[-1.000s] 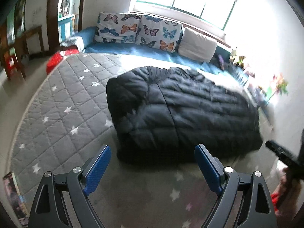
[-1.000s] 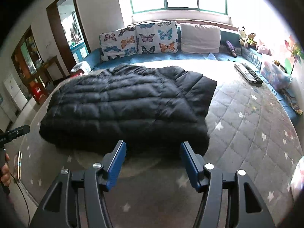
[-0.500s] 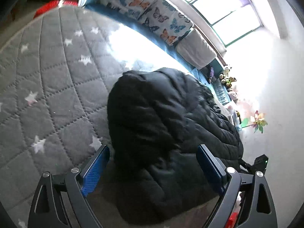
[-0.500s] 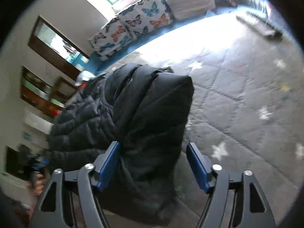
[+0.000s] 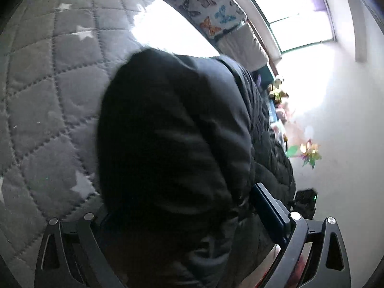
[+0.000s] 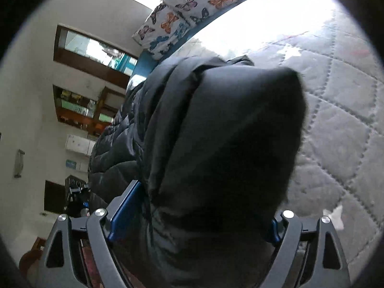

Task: Fold large clothes
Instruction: 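Grasp the folded jacket with both grippers and lift it, rolling it over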

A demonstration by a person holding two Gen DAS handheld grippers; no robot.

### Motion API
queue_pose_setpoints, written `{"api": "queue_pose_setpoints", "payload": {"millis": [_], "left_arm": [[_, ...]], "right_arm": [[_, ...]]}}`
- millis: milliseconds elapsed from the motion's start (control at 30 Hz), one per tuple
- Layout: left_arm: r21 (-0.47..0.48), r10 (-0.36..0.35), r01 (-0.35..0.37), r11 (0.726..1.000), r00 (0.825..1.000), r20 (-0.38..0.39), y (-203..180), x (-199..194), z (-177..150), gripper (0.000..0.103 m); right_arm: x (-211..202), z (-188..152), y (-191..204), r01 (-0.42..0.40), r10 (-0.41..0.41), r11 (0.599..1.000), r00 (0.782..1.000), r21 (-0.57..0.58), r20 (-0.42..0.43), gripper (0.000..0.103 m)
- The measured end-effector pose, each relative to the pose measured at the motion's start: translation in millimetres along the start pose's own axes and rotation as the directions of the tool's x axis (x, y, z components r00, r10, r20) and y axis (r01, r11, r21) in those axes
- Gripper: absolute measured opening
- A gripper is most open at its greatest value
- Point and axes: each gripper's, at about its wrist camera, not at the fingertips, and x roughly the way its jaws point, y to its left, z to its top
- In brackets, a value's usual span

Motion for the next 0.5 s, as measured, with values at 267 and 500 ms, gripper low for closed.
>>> {"api": "queue_pose_setpoints", "payload": {"millis": [267, 500], "left_arm": [[0.101, 0.057, -0.059, 0.993, 0.998, 0.027, -24, 1, -4, 0.095], [0.162, 0.049, -0.061, 0.985, 0.996, 0.074, -54, -15, -8, 0.071]], "right_arm": [[-4, -3, 17, 0.018, -0.018, 0.996, 1.000, -0.083, -0.001, 0.073], [-42, -19, 50, 0.087, -0.069, 0.977, 0.993, -0.197, 0.098, 0.048]]}}
